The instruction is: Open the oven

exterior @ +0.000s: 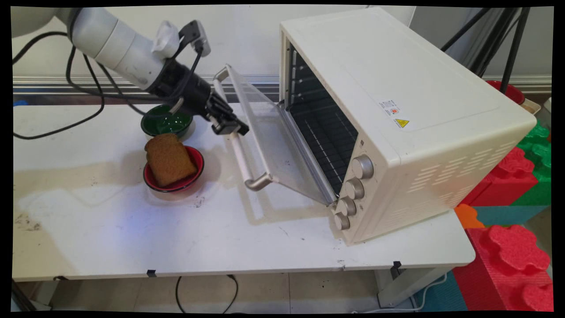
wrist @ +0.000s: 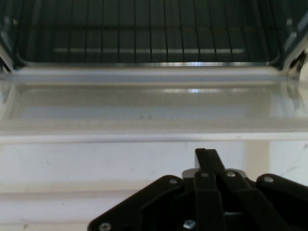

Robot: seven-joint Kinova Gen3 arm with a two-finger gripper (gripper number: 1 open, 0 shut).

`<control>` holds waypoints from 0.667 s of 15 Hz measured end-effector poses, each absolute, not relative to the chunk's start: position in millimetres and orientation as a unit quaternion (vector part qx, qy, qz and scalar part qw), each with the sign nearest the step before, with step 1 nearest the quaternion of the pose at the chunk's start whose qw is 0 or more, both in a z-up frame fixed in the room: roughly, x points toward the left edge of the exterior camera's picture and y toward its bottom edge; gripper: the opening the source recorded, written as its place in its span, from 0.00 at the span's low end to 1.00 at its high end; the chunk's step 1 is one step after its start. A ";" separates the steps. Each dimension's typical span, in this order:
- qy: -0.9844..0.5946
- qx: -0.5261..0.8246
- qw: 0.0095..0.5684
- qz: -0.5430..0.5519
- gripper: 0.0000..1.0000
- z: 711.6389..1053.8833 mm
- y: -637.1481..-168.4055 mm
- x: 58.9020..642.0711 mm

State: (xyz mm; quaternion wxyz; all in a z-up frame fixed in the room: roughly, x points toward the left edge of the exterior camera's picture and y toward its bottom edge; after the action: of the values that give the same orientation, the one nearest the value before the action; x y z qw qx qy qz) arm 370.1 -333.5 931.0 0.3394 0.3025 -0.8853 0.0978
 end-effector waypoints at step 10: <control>-0.899 0.298 0.310 0.082 0.00 888.3 -322.1 386.4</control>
State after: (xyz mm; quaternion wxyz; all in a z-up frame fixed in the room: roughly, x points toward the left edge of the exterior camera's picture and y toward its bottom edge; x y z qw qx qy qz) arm 386.4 -322.1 888.3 0.3097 0.2978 -0.8993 0.0818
